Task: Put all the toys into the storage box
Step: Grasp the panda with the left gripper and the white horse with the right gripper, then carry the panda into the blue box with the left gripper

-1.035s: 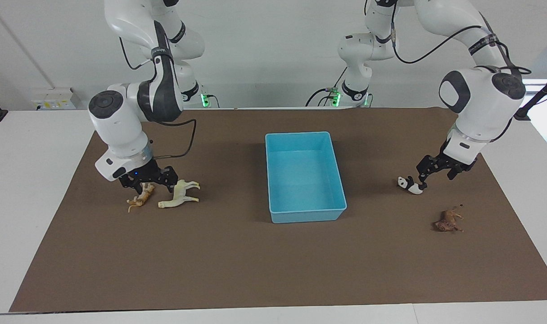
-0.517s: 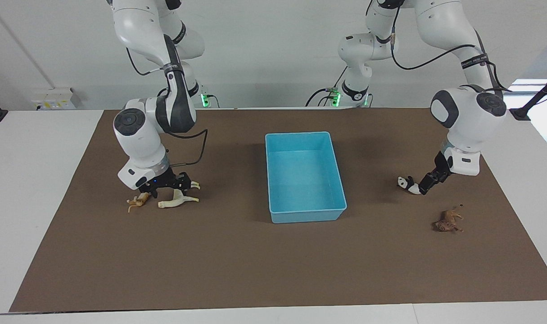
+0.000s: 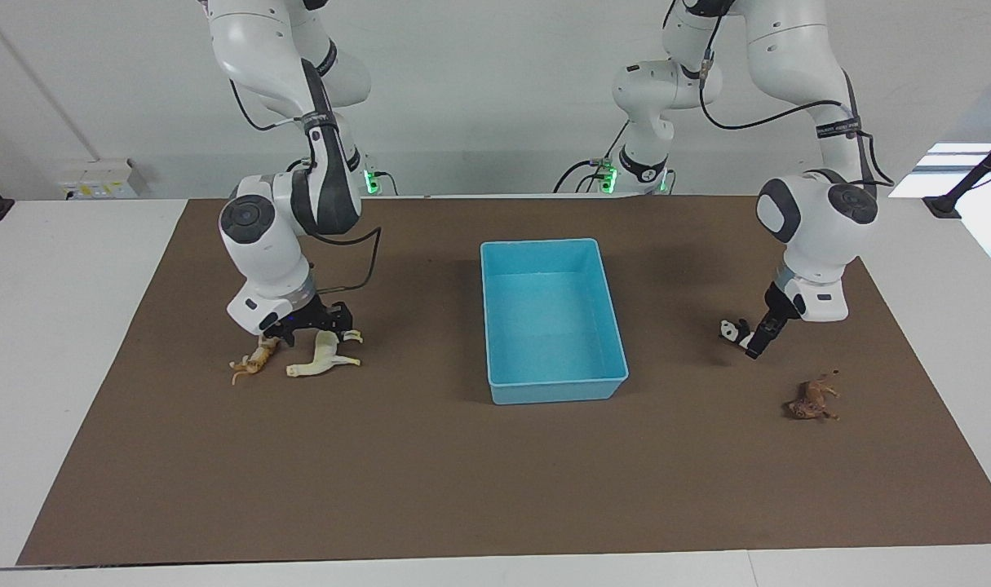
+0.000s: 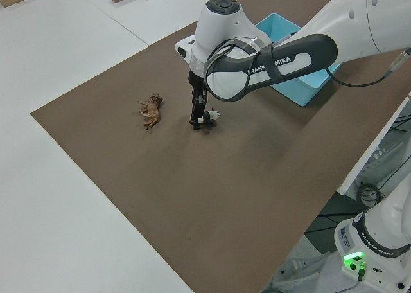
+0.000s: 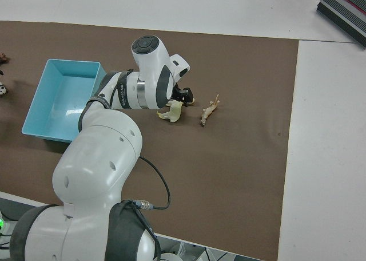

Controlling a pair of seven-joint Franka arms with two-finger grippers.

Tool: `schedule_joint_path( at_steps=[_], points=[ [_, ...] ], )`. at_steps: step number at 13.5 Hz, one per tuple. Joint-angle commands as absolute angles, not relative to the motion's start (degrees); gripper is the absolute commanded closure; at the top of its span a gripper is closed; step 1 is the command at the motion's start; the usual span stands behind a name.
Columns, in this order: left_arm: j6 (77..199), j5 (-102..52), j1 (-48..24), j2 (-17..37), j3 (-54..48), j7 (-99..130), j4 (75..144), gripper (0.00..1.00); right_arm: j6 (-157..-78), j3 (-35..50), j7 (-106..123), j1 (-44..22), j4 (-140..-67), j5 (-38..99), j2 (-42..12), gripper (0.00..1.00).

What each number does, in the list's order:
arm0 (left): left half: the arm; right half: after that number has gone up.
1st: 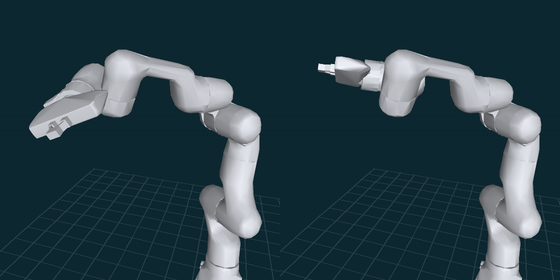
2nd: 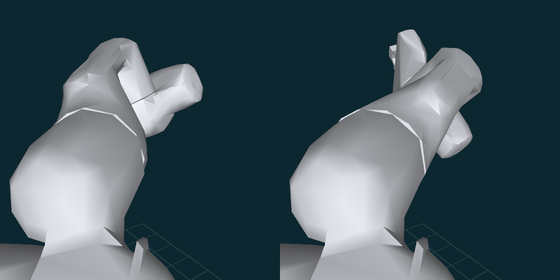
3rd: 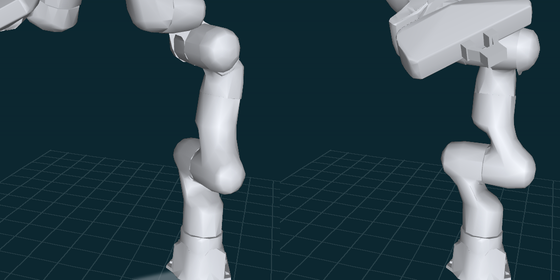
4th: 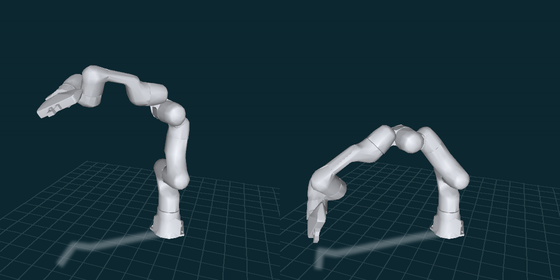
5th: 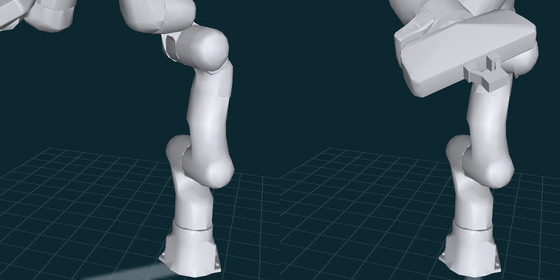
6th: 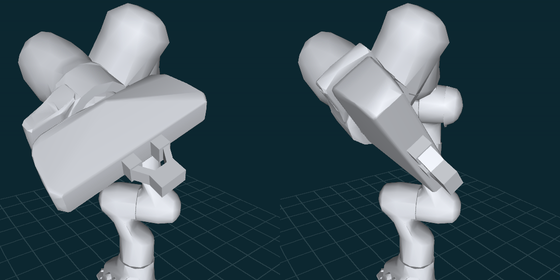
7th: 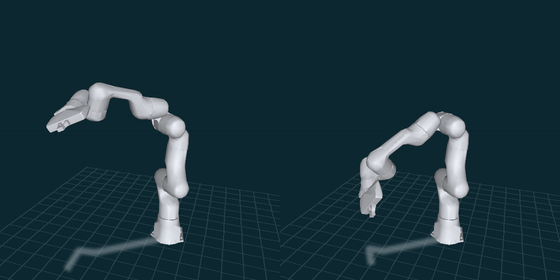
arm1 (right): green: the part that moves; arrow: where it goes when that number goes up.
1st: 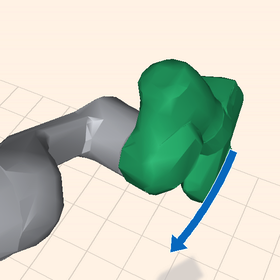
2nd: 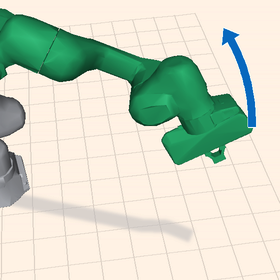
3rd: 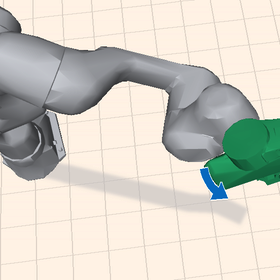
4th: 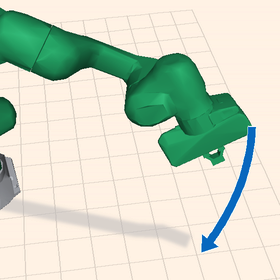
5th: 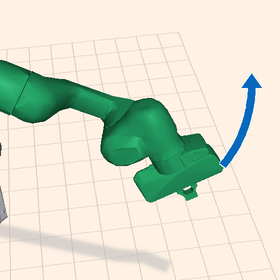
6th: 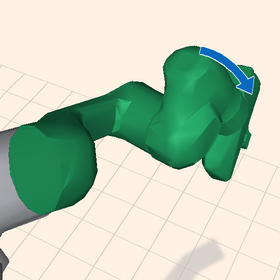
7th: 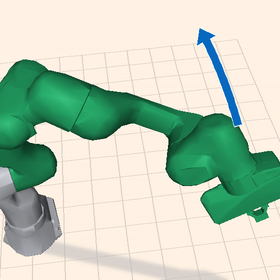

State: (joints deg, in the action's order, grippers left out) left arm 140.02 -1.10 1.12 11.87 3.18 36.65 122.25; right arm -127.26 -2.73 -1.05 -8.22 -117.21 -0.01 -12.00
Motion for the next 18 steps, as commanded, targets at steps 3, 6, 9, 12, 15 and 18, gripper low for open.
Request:
schedule_joint_path(
  at_steps=[3, 6, 9, 12, 15, 18],
  points=[
    [141.9, -0.4, 1.5, 12.8, 3.3, 38.4, 123.3, 0.0, -129.9, -2.6, -1.2, -7.9, -119.7, -0.1, -10.3, 0.03],
    [142.0, -0.4, 1.7, 12.9, 3.3, 38.2, 123.7, 0.0, -131.9, -2.6, -1.1, -7.7, -119.7, -0.1, -11.9, 0.03],
    [142.2, -0.4, 1.8, 13.0, 3.3, 37.8, 124.0, 0.15, -133.3, -2.6, -1.3, -8.0, -119.6, -0.1, -12.9, 0.03],
    [142.4, -0.4, 1.8, 13.0, 3.4, 37.9, 123.9, 0.5, -134.6, -2.6, -1.5, -8.0, -119.7, -0.1, -14.2, 0.03],
    [141.9, -0.4, 1.9, 13.1, 3.3, 38.2, 123.2, 0.82, -134.6, -2.6, -1.4, -8.0, -119.8, -0.1, -14.4, 0.1],
    [134.3, -1.5, 0.9, 13.3, 3.1, 39.1, 116.1, 0.82, -134.5, -2.6, -1.1, -7.8, -119.8, -0.1, -14.4, 0.36]
  ],
)
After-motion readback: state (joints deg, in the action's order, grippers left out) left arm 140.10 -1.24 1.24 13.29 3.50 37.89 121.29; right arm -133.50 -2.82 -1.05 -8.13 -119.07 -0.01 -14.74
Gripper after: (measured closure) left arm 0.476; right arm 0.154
